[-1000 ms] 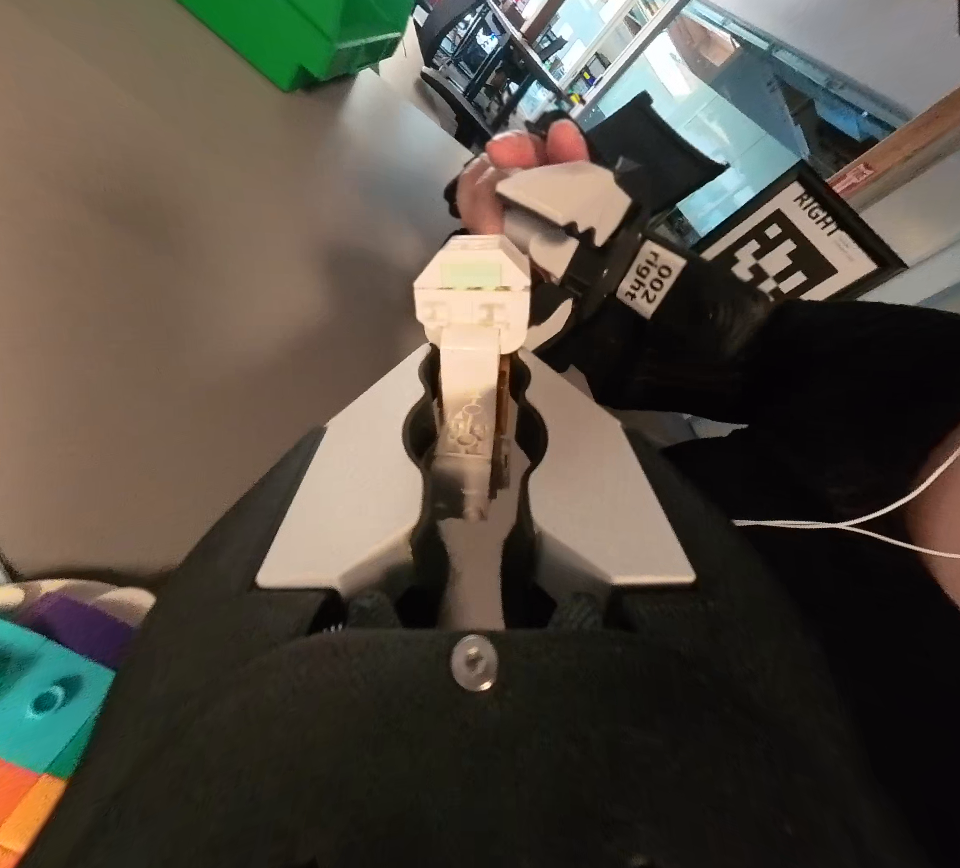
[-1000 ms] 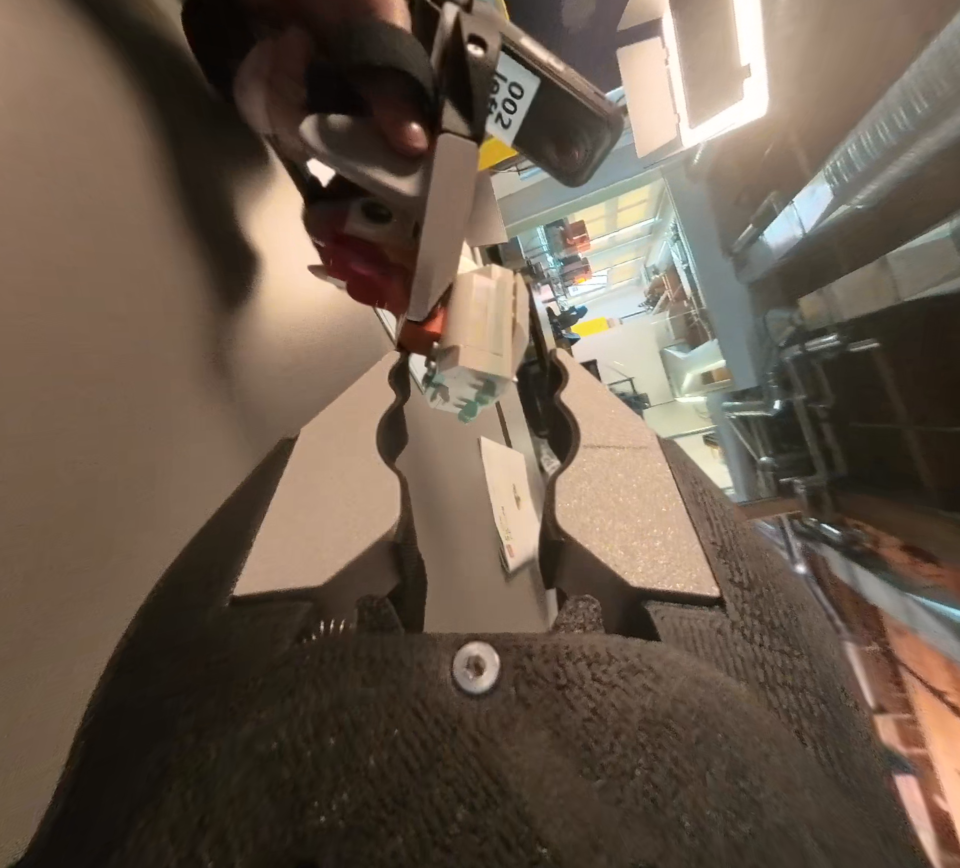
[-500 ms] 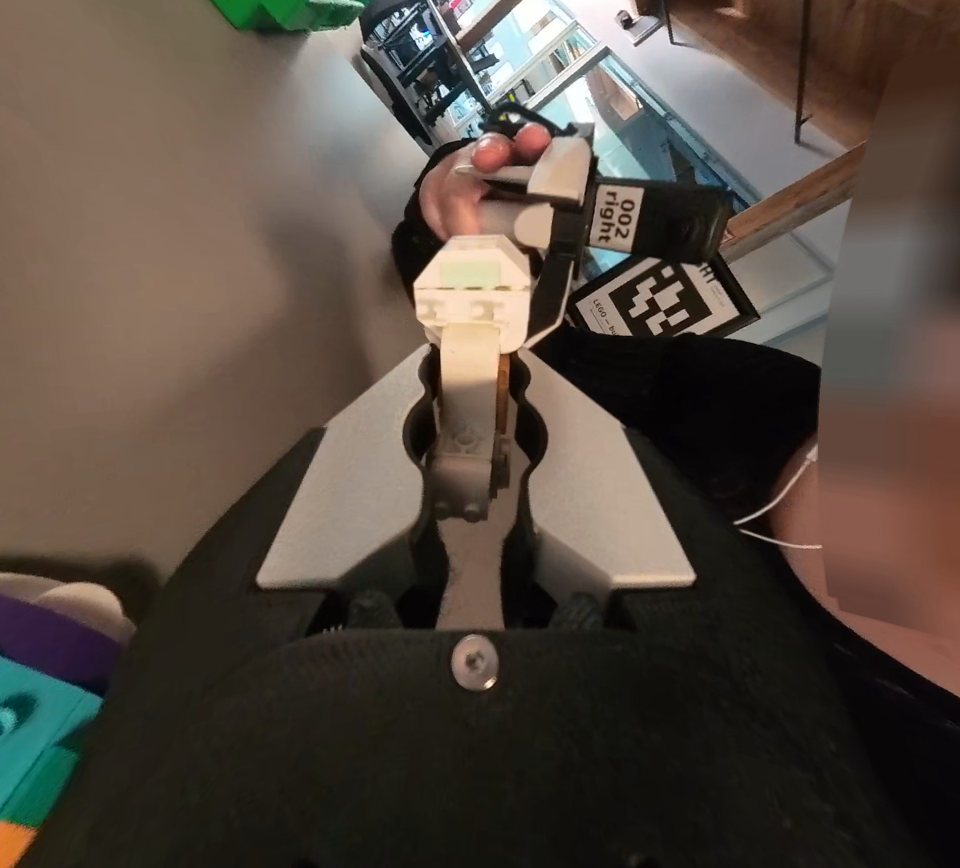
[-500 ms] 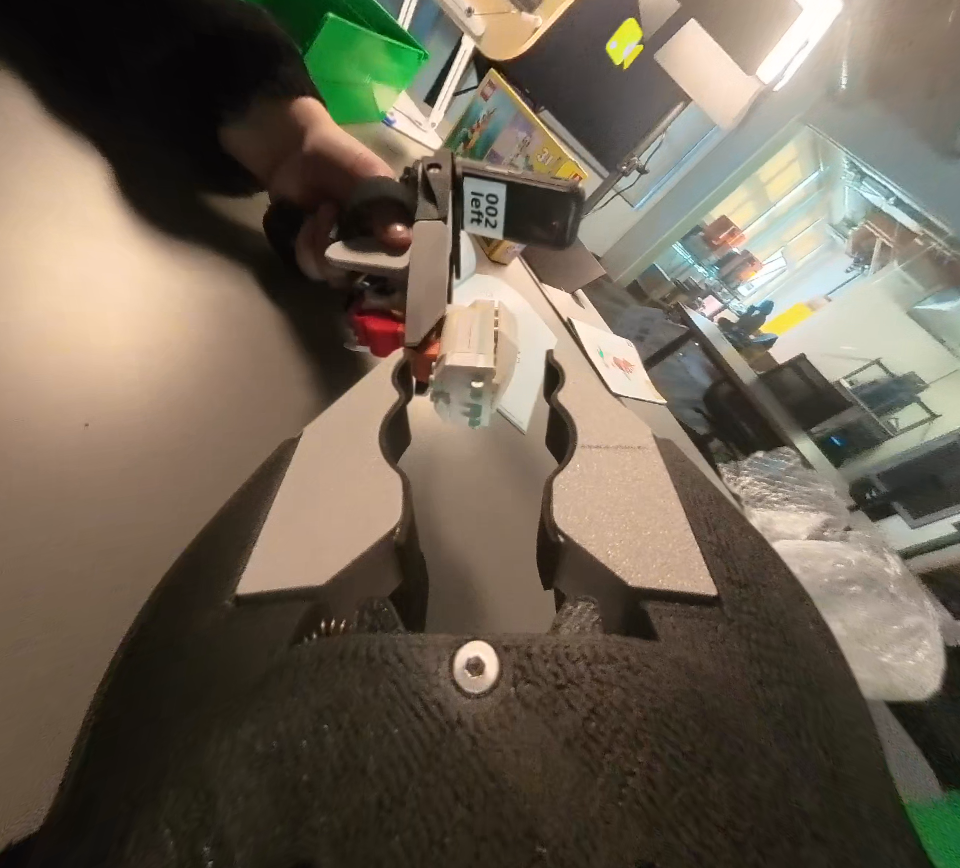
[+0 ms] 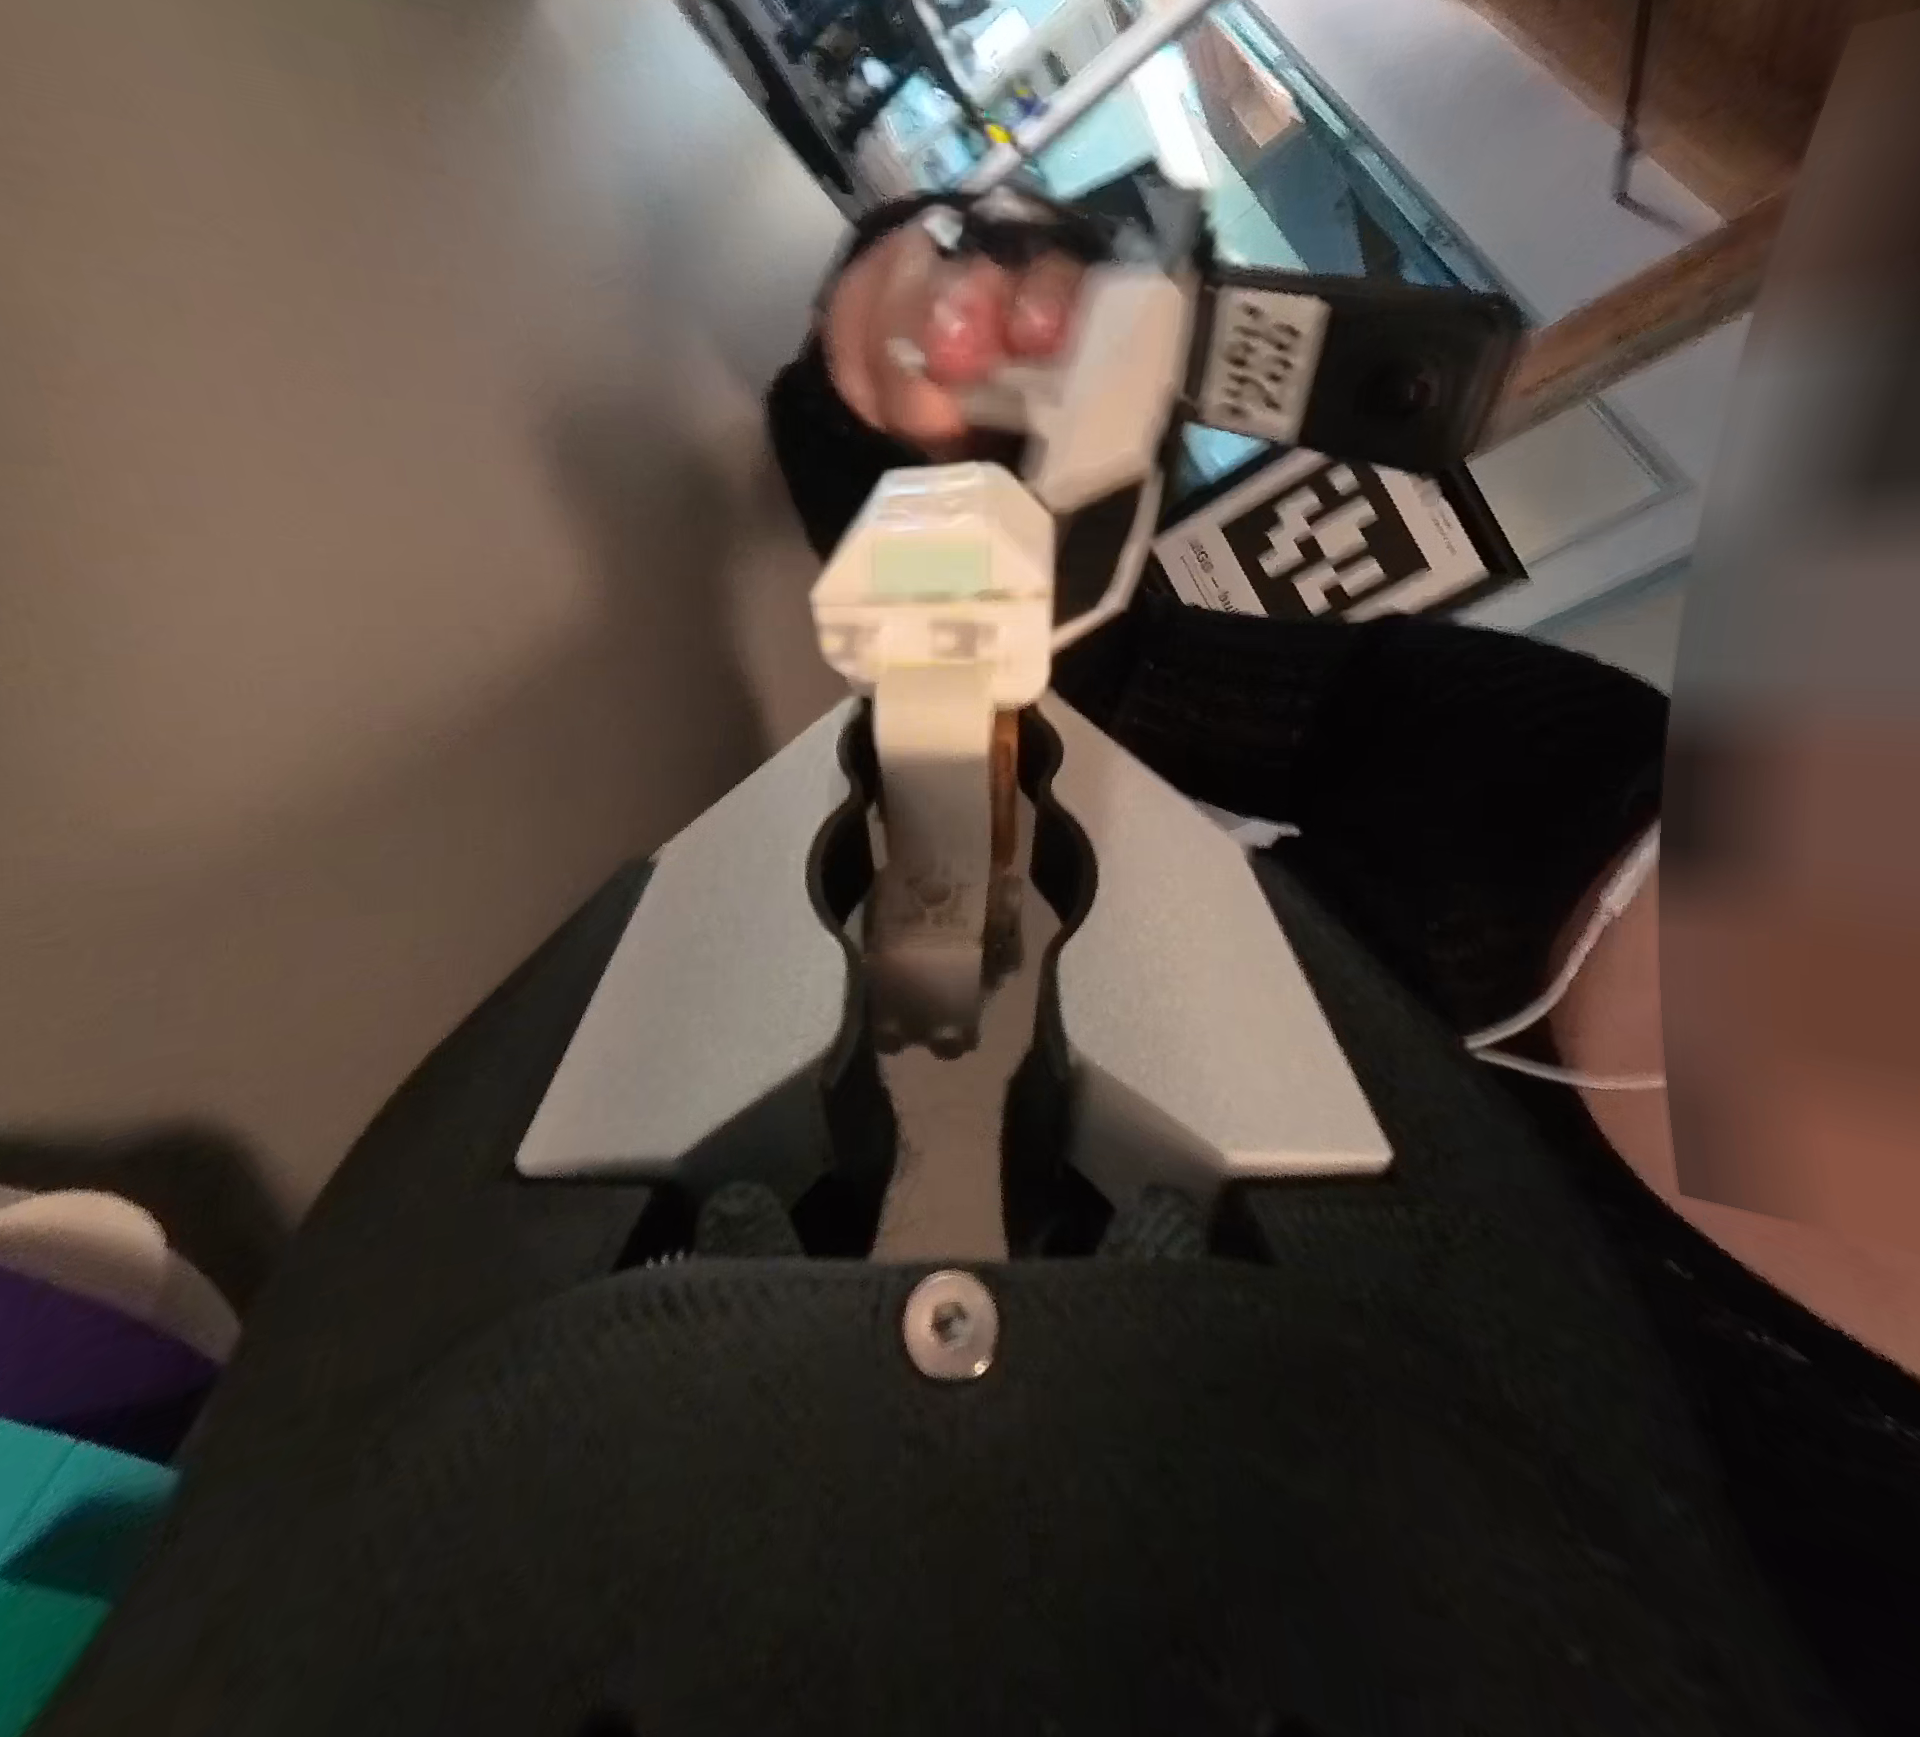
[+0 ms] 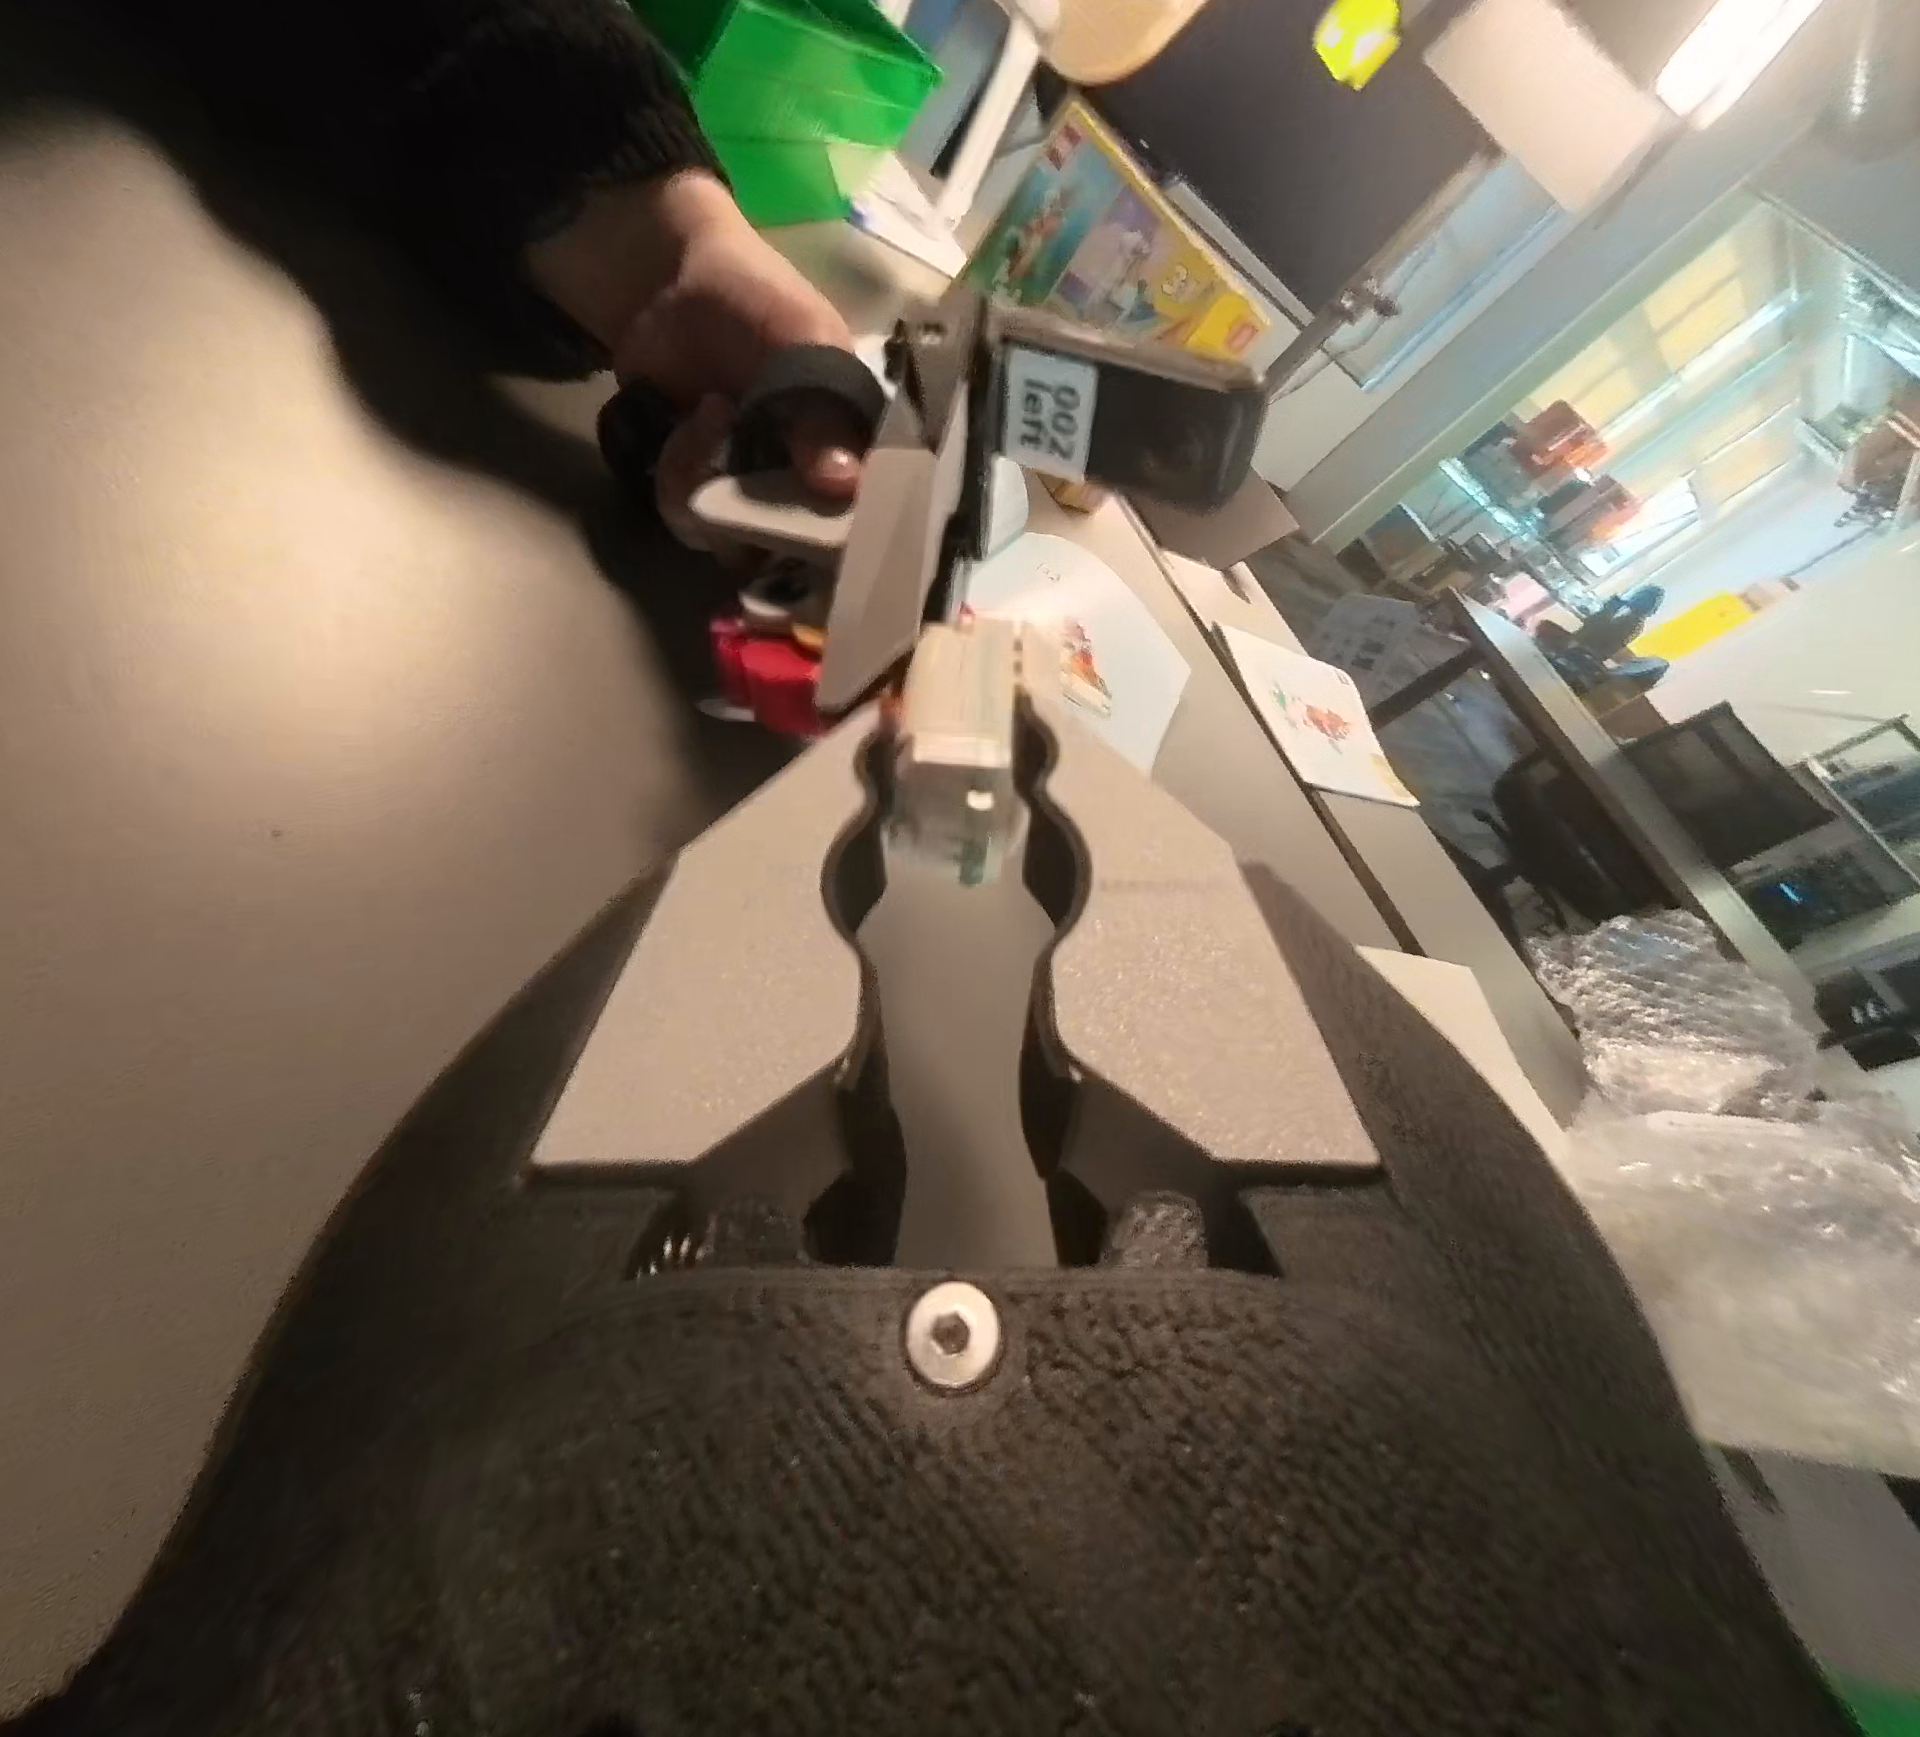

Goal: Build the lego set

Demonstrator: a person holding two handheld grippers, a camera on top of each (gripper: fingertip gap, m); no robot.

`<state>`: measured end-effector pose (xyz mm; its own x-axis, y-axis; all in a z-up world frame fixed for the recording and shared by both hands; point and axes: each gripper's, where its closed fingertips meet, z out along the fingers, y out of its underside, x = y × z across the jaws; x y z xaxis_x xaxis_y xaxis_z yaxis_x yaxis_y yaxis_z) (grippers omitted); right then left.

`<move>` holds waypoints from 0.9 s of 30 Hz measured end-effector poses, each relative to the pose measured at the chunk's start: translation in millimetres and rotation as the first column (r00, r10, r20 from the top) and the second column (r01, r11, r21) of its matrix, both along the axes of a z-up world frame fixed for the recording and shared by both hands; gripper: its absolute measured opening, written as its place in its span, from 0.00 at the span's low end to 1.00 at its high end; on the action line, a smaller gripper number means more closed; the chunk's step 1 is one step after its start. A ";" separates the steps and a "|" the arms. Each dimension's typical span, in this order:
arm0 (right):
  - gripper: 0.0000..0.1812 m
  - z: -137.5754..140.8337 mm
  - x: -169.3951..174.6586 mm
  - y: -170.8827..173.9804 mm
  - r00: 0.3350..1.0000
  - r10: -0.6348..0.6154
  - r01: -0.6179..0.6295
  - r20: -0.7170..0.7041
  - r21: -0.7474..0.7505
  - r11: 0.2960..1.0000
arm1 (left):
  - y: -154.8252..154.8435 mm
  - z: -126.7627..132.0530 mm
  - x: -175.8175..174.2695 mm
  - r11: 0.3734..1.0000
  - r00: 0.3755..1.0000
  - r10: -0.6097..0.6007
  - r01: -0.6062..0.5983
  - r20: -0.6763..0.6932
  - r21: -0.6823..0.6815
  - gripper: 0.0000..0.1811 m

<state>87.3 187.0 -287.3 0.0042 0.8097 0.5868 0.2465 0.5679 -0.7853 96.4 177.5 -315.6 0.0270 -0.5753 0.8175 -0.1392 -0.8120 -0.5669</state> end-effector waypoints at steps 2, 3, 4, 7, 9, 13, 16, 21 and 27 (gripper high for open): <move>0.11 0.0 -0.2 -1.9 1.000 0.002 -0.002 0.011 0.009 1.000 | -2.8 -1.1 0.3 1.000 1.000 -0.018 0.018 -0.005 -0.002 0.14; 0.11 -0.1 -0.2 -1.3 1.000 -0.006 0.006 0.011 0.020 1.000 | -1.9 -1.0 0.2 1.000 1.000 -0.012 0.012 -0.006 0.004 0.14; 0.11 -0.8 -0.4 -0.3 1.000 -0.014 0.014 0.014 0.027 1.000 | -1.1 -1.2 0.0 1.000 1.000 -0.008 0.008 -0.007 0.001 0.14; 0.11 1.3 -0.1 0.5 1.000 -0.023 0.023 -0.010 0.002 1.000 | 1.1 -0.2 0.0 1.000 1.000 0.006 -0.006 -0.001 0.005 0.14; 0.24 3.6 0.6 -7.1 1.000 0.027 -0.029 -0.015 -0.145 0.989 | 0.0 -3.2 1.2 1.000 1.000 0.005 -0.004 -0.023 0.018 0.14; 0.30 5.7 -0.4 -5.4 0.999 0.022 -0.029 -0.029 -0.257 0.966 | -0.7 -7.9 3.7 0.999 0.998 0.011 -0.008 -0.061 0.052 0.14; 0.30 -0.6 -3.1 4.0 0.999 -0.046 0.046 0.002 -0.151 0.987 | 3.9 -5.2 5.0 0.992 0.997 0.057 -0.050 -0.058 0.116 0.14; 0.31 49.0 17.5 35.1 0.933 -0.183 0.173 -0.311 -0.057 0.983 | 34.8 19.0 -9.3 0.863 0.954 0.300 -0.283 0.024 0.418 0.14; 0.26 55.8 38.9 75.9 0.804 -0.391 0.508 -0.448 0.174 0.844 | 51.1 32.8 -23.6 0.597 0.855 0.511 -0.431 0.094 0.677 0.14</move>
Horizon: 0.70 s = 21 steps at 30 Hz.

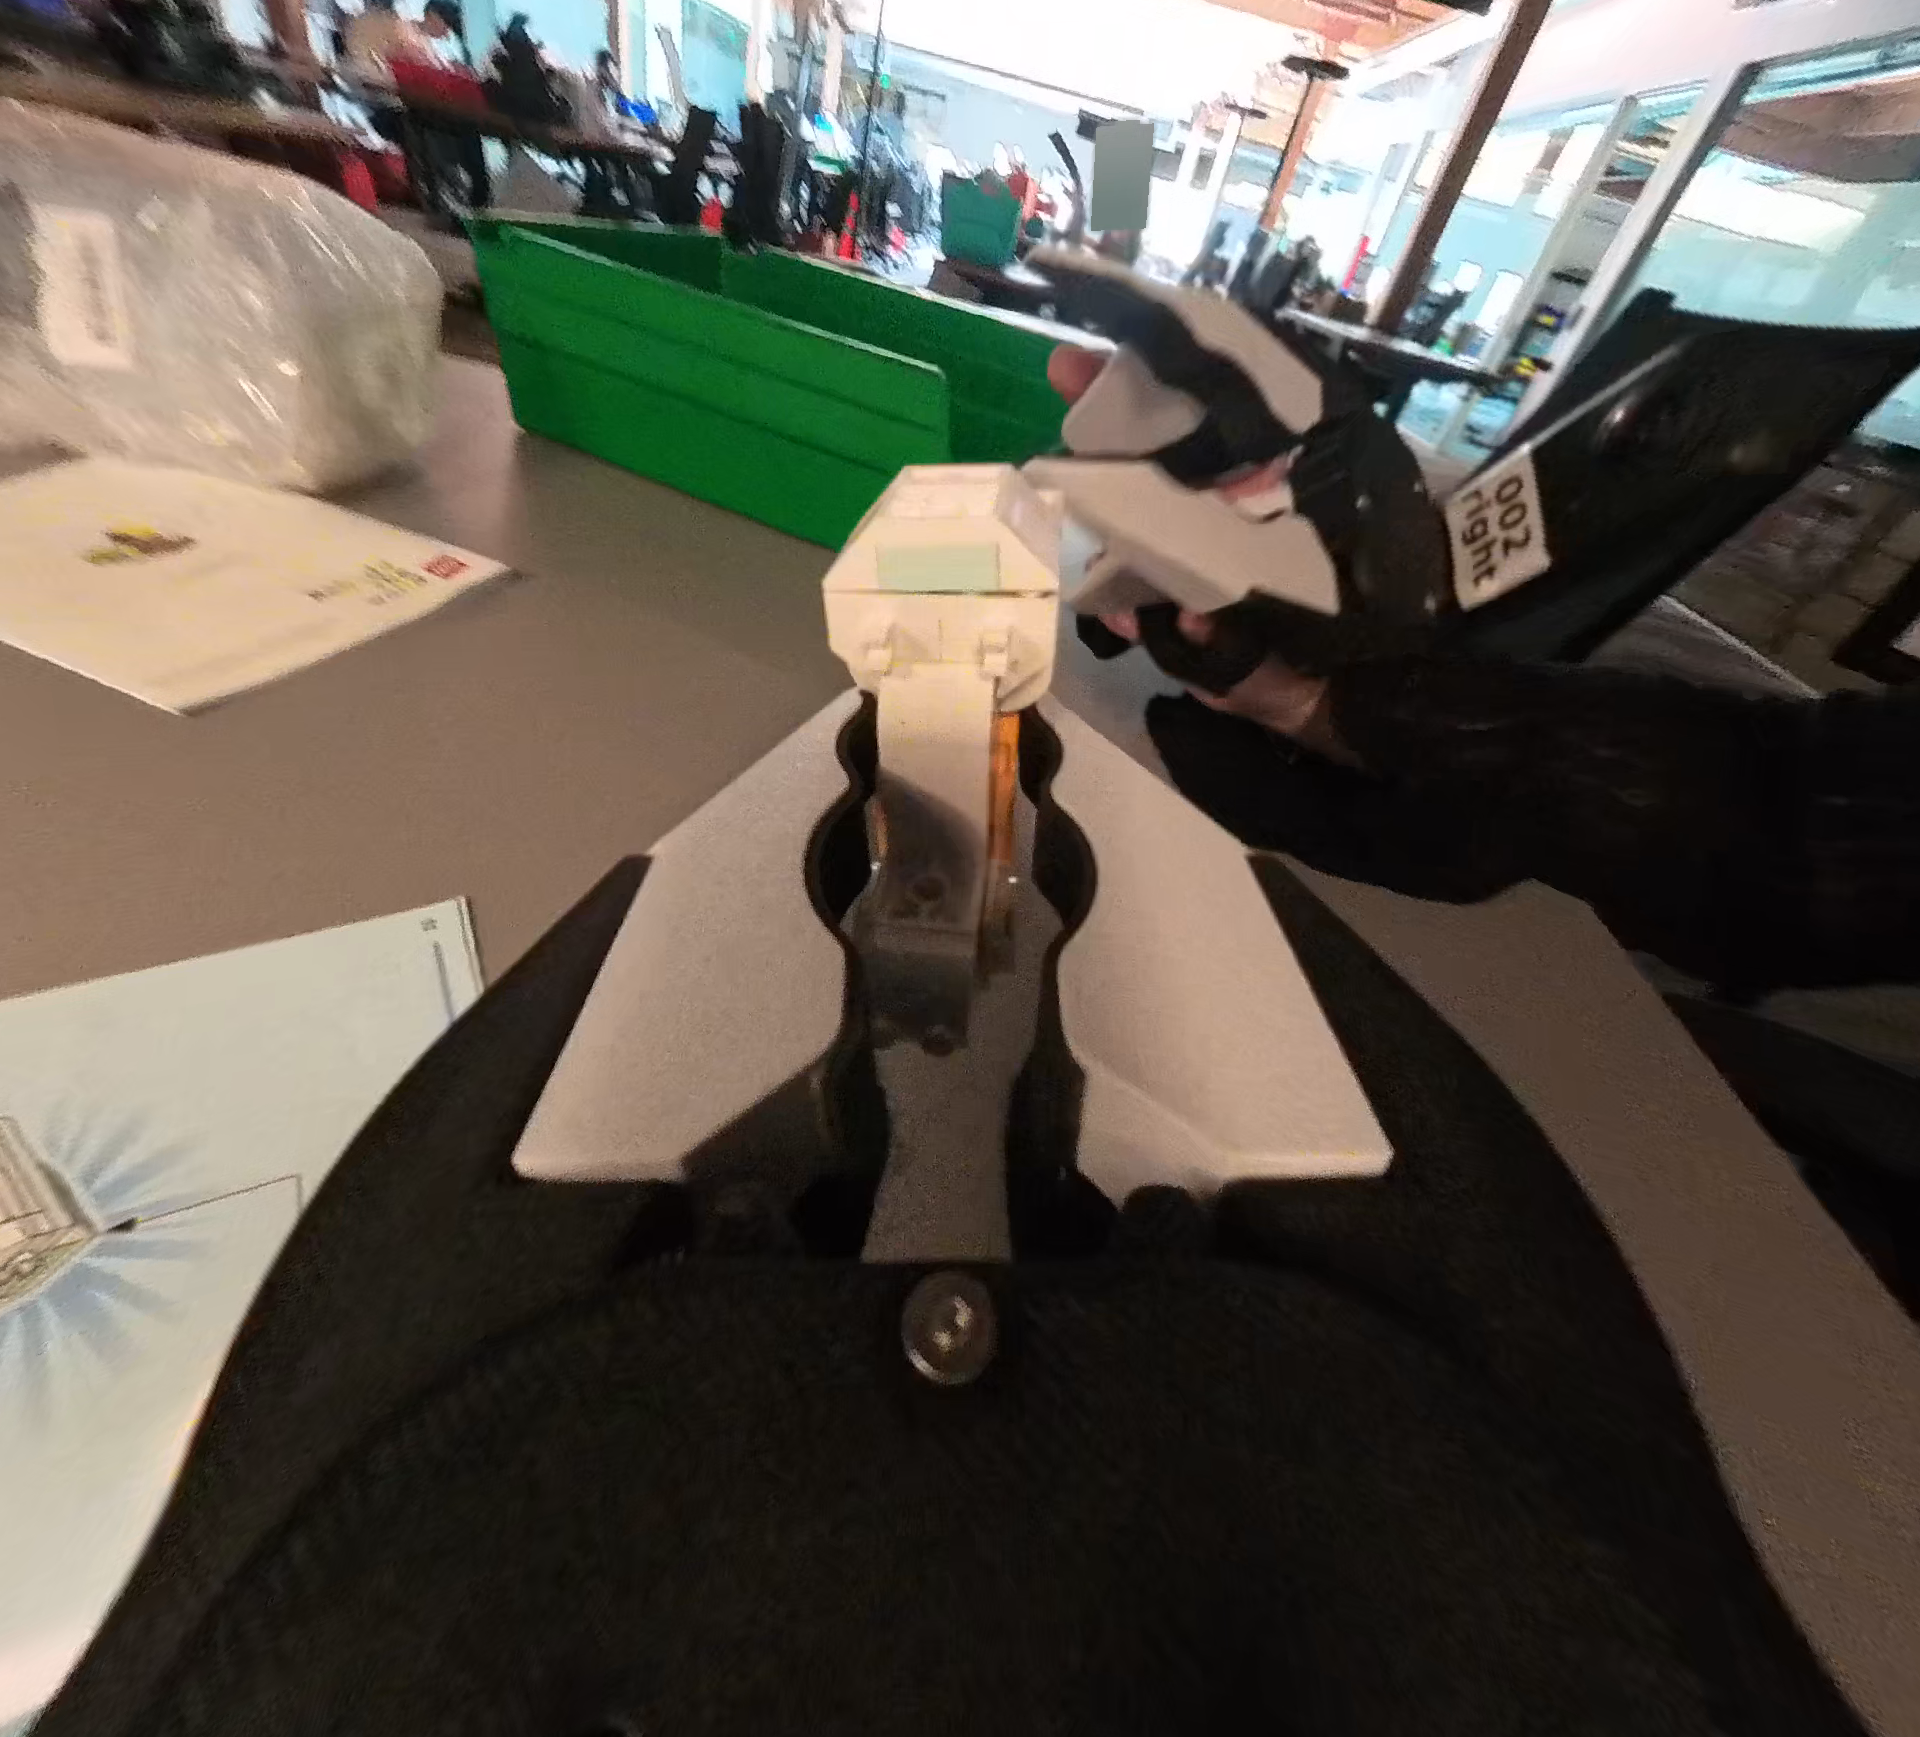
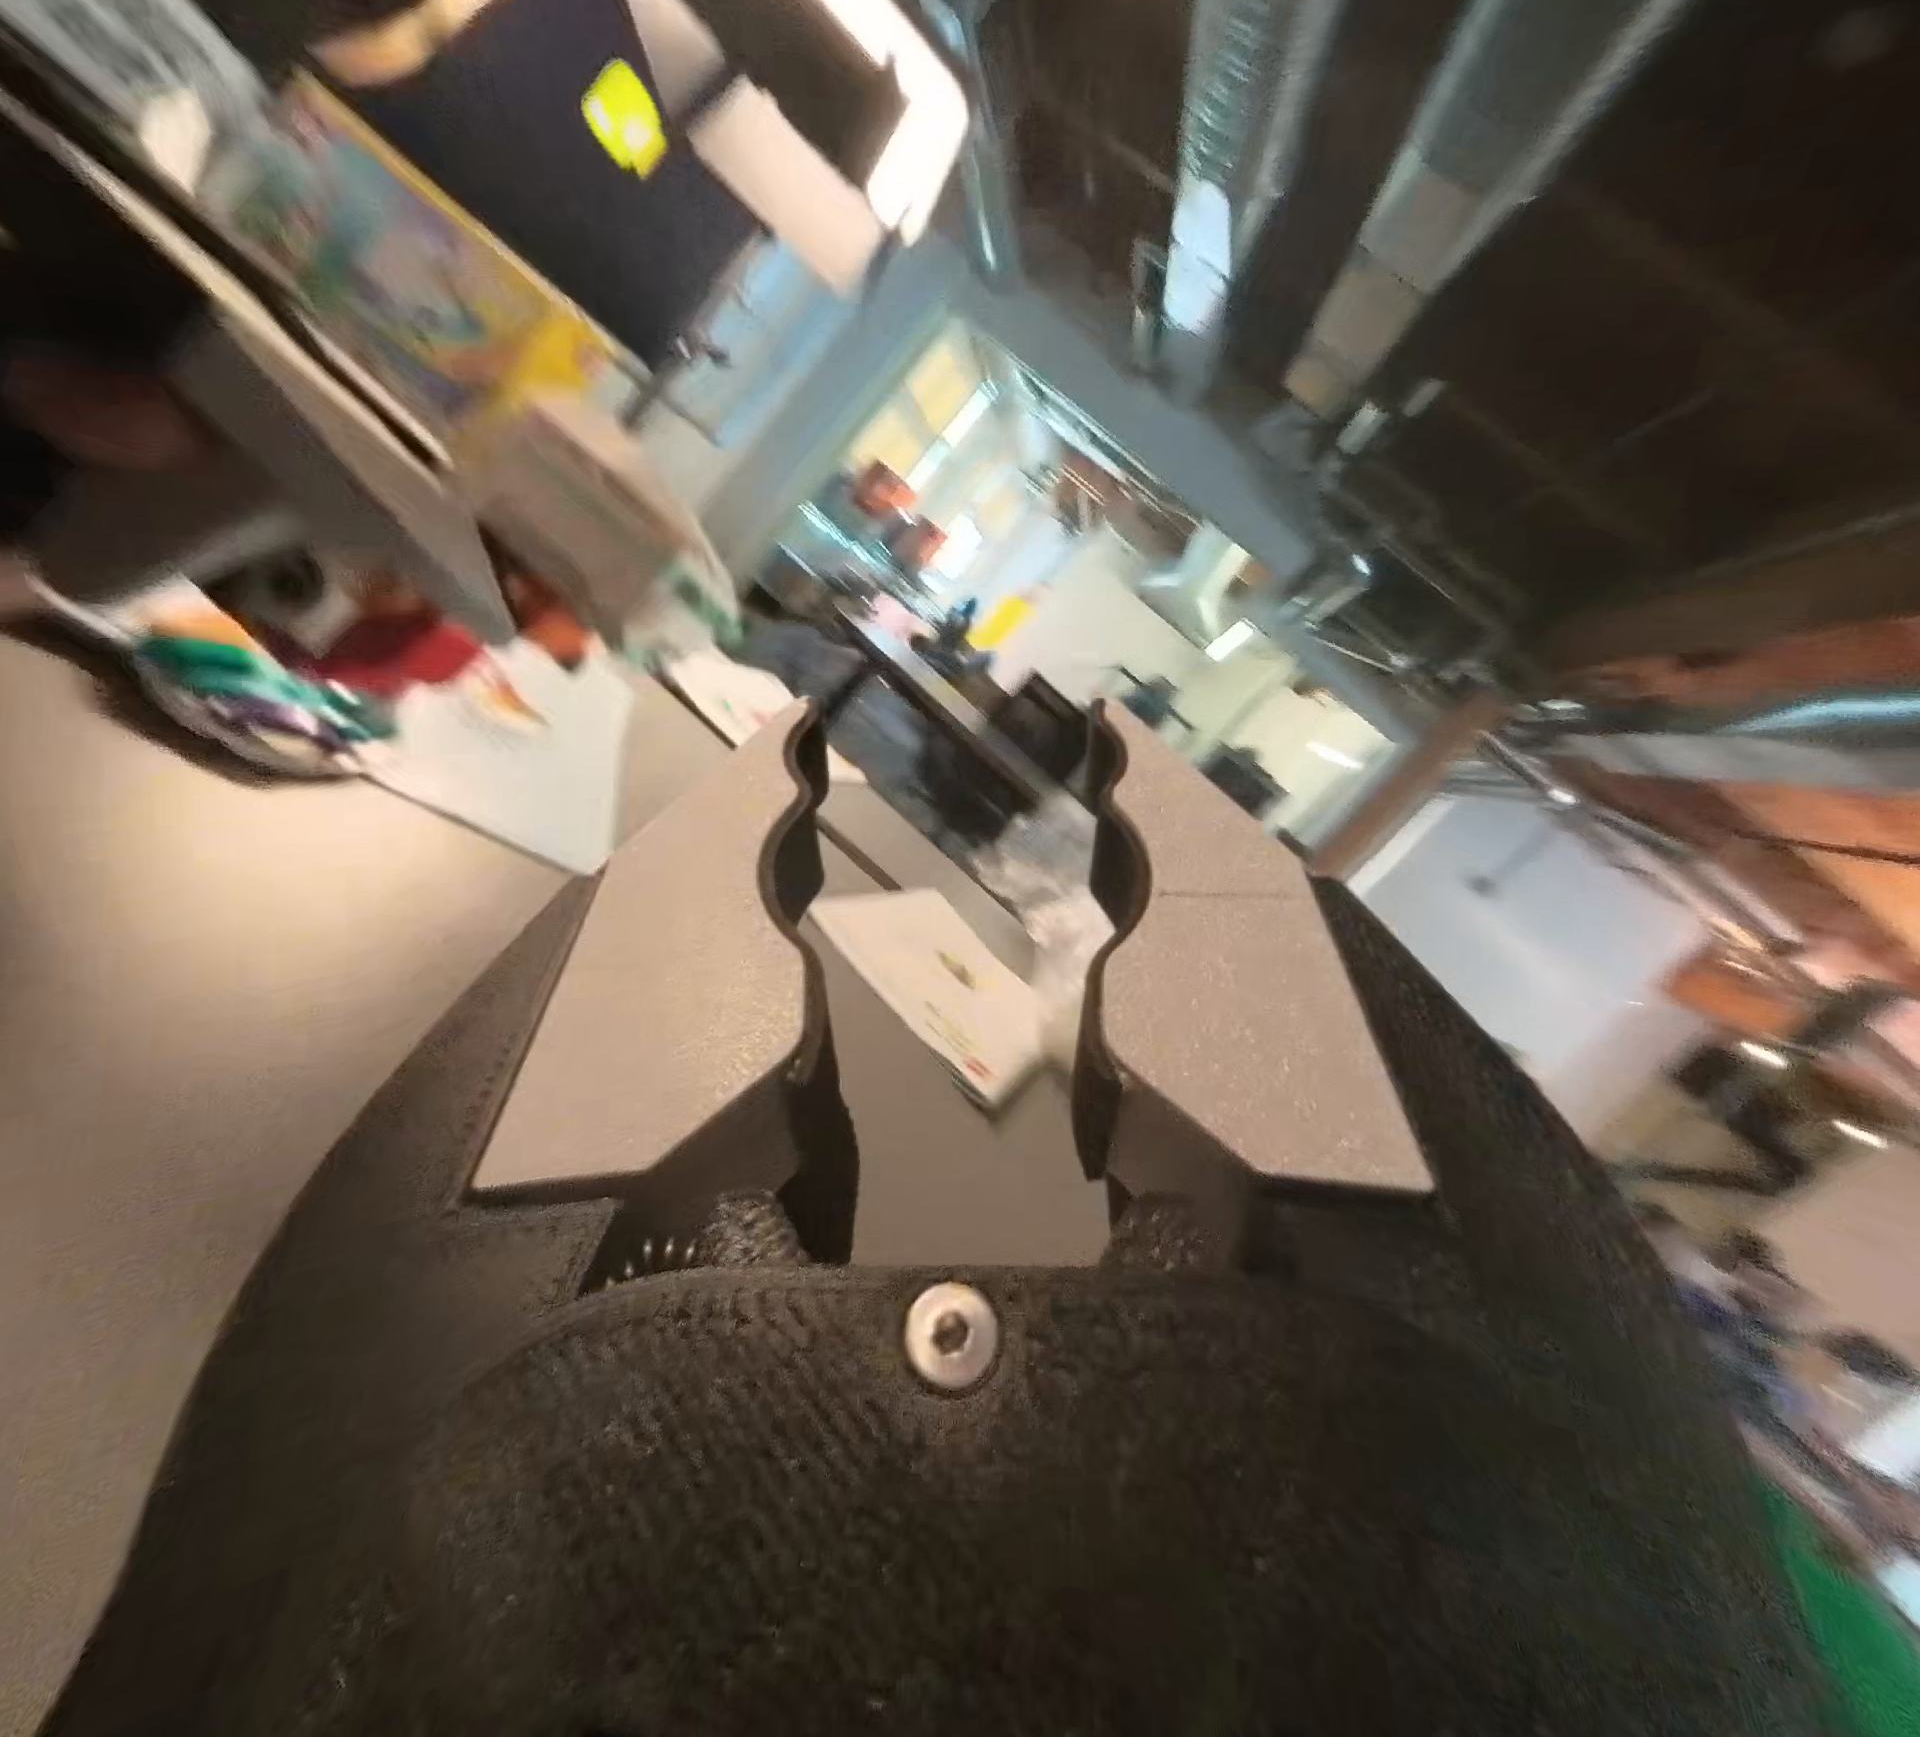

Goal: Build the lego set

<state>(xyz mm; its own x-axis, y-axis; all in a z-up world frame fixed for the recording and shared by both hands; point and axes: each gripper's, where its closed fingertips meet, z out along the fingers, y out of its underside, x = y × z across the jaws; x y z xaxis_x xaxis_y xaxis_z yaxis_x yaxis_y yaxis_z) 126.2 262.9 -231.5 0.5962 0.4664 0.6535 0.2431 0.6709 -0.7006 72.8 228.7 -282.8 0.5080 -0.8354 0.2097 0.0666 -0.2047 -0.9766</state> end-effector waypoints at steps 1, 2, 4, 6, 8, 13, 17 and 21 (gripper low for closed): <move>0.24 -5.9 1.9 9.9 0.997 -0.073 0.073 0.023 0.011 0.997 | 1.4 1.8 -1.6 1.000 1.000 0.024 -0.024 0.003 0.020 0.14; 0.23 -10.8 5.7 20.5 0.987 -0.154 0.153 0.043 0.023 0.988 | 2.5 3.1 -3.2 0.998 0.999 0.044 -0.044 0.003 0.036 0.14; 0.21 -21.5 12.9 38.3 0.954 -0.282 0.278 0.097 0.054 0.959 | 2.8 5.7 -5.1 0.995 0.998 0.066 -0.066 -0.004 0.079 0.14; 0.21 -29.2 19.6 50.3 0.921 -0.365 0.357 0.137 0.078 0.931 | 1.9 6.7 -6.1 0.988 0.995 0.089 -0.084 -0.035 0.133 0.14; 0.22 -30.5 25.0 56.6 0.900 -0.412 0.404 0.141 0.085 0.911 | 0.7 7.8 -7.0 0.976 0.990 0.123 -0.107 -0.071 0.190 0.14; 0.23 -37.9 30.3 65.4 0.850 -0.493 0.478 0.186 0.119 0.870 | -5.9 15.0 -7.8 0.949 0.979 0.189 -0.163 -0.071 0.268 0.14; 0.25 -40.3 21.9 58.6 0.872 -0.450 0.437 0.196 0.105 0.893 | -8.3 16.1 -8.4 0.933 0.968 0.234 -0.198 -0.087 0.301 0.14; 0.25 -44.5 30.8 61.3 0.835 -0.505 0.494 0.219 0.105 0.863 | -8.0 18.2 -11.5 0.916 0.956 0.281 -0.240 -0.086 0.320 0.14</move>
